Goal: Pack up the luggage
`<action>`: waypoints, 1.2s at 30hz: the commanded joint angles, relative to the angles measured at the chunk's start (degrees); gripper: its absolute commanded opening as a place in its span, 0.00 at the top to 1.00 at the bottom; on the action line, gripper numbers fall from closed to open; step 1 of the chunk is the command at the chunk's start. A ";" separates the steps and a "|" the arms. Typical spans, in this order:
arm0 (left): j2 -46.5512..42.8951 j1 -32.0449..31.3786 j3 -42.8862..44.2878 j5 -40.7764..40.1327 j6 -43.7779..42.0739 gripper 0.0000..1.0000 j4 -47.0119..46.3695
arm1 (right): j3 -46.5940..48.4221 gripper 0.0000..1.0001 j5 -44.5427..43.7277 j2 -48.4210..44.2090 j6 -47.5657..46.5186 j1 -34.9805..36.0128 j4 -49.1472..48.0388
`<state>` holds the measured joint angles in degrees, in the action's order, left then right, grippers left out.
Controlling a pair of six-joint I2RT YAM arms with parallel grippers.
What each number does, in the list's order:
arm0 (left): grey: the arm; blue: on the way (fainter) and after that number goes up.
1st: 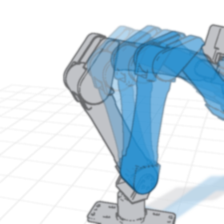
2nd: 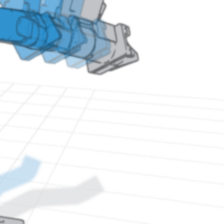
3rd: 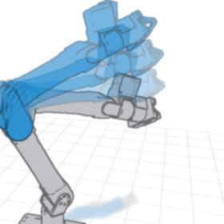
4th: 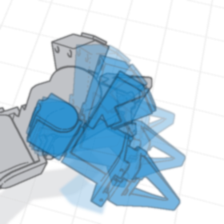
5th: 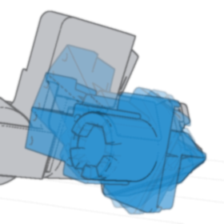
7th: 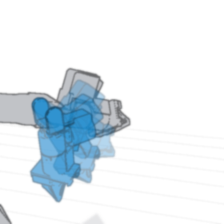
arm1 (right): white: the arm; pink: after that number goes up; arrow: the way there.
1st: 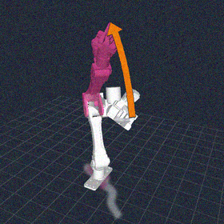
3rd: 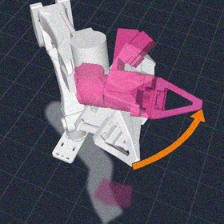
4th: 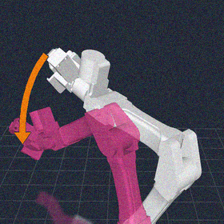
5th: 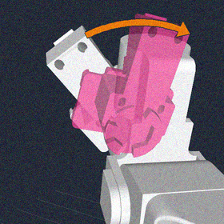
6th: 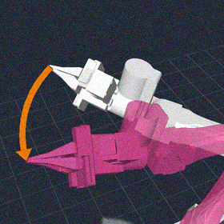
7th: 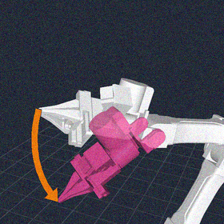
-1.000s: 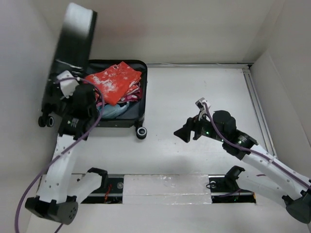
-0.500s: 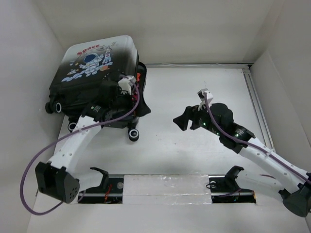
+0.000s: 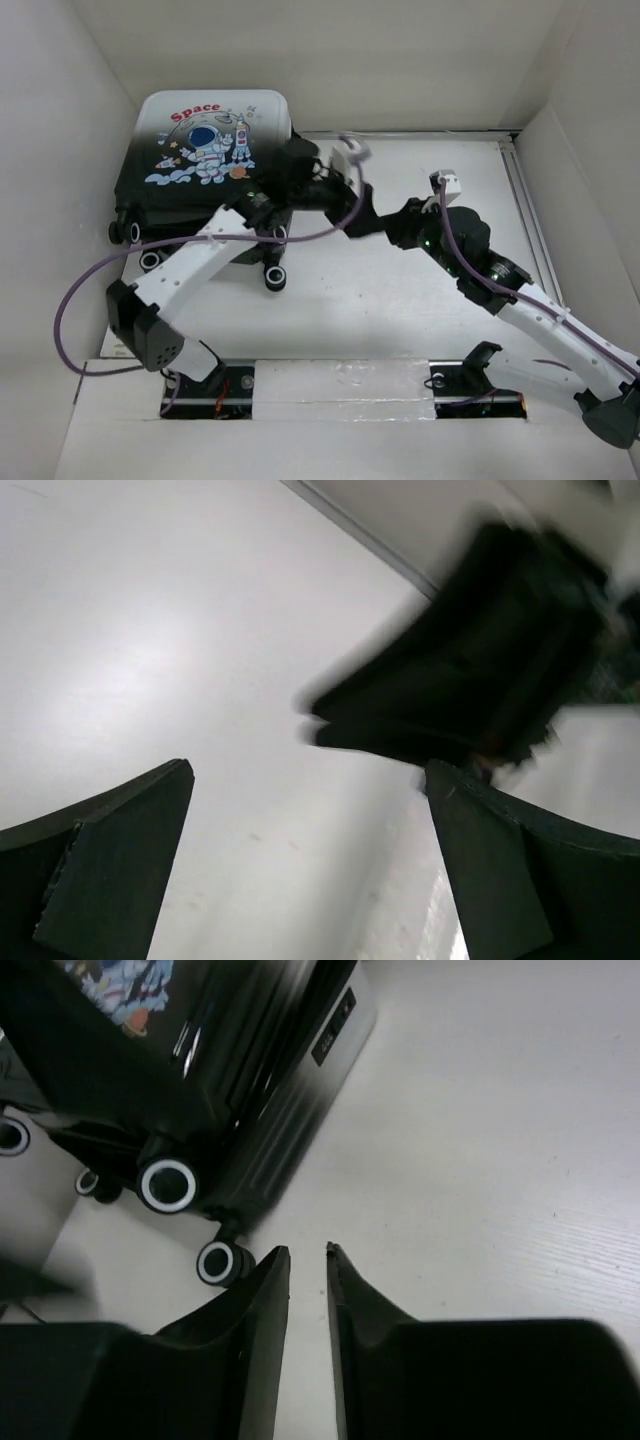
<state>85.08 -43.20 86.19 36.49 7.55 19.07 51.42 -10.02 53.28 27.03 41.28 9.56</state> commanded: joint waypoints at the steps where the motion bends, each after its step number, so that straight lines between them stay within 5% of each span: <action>1: -7.55 13.55 -0.05 -18.79 10.17 0.00 -14.22 | 0.09 0.75 -1.40 -0.55 -0.22 0.38 2.04; 2: -8.25 20.02 -0.06 -21.78 12.99 0.05 -15.89 | 0.09 0.89 -1.40 0.50 -0.22 0.38 2.04; 4: -9.14 26.12 -0.68 -28.71 18.61 0.40 -16.96 | 0.09 1.00 -1.93 1.74 0.31 -0.14 1.51; 5: -9.14 31.20 -0.68 -31.37 19.94 0.68 -16.96 | 0.09 1.00 -1.93 2.35 0.31 -0.14 0.99; 6: -9.14 33.77 -0.68 -34.26 21.00 0.85 -16.96 | 0.09 1.00 -1.41 3.66 0.31 -0.14 0.98; 8: -6.87 38.95 2.47 -39.82 22.24 1.00 -15.30 | 0.09 1.00 -0.80 4.99 0.31 -0.14 -0.41; 12: 4.96 56.51 11.85 -37.63 23.65 1.00 -10.30 | 0.61 1.00 0.53 8.15 0.31 -0.14 -1.92; 19: 22.56 65.25 26.03 -46.59 18.73 1.00 -0.26 | 1.14 1.00 4.57 13.43 0.31 -0.14 -4.46; 25: 37.42 65.26 40.44 -48.01 14.33 1.00 9.22 | 0.00 1.00 5.10 13.96 0.31 -0.14 -5.52; 29: 41.12 64.21 36.88 -41.33 13.72 1.00 8.26 | 0.00 1.00 3.88 15.19 0.31 -0.14 -6.05; 36: 38.41 52.53 20.54 -34.39 16.79 1.00 1.33 | 7.19 0.64 -1.39 21.43 2.15 -1.72 -5.52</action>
<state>123.17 20.62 115.18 -9.69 23.75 12.01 53.28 -7.55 74.43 28.05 40.86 6.39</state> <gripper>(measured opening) 0.002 0.345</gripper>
